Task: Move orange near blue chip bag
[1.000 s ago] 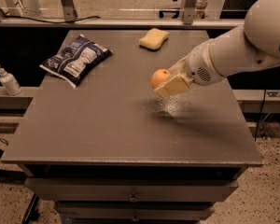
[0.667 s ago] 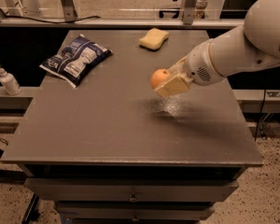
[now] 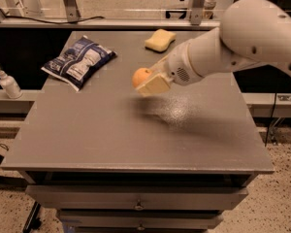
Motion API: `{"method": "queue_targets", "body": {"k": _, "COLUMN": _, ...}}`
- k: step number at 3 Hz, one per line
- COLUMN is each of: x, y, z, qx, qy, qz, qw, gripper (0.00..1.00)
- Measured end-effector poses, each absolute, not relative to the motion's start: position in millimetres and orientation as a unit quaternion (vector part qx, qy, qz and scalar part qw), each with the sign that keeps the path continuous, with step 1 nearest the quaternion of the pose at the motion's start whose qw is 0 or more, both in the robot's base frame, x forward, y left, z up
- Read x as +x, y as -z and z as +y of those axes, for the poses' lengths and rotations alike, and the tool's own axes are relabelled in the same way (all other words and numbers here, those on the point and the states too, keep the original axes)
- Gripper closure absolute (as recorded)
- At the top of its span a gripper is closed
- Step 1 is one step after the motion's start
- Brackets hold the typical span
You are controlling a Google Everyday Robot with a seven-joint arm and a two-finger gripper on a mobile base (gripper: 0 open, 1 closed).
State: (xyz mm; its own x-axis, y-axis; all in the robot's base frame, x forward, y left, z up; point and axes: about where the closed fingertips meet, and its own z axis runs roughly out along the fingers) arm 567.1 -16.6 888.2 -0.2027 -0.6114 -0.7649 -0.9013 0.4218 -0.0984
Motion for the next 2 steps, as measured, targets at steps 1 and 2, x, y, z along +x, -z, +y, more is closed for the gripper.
{"method": "queue_targets", "body": {"k": 1, "x": 584, "y": -887, "z": 21, "qx": -0.513, "qy": -0.203, "qz": 0.736, "qw": 0.392, "gripper": 1.00}}
{"method": "queue_targets", "body": {"k": 2, "x": 599, "y": -885, "z": 53, "qx": -0.521, "qy": -0.216, "qz": 0.723, "qw": 0.400, "gripper": 1.00}}
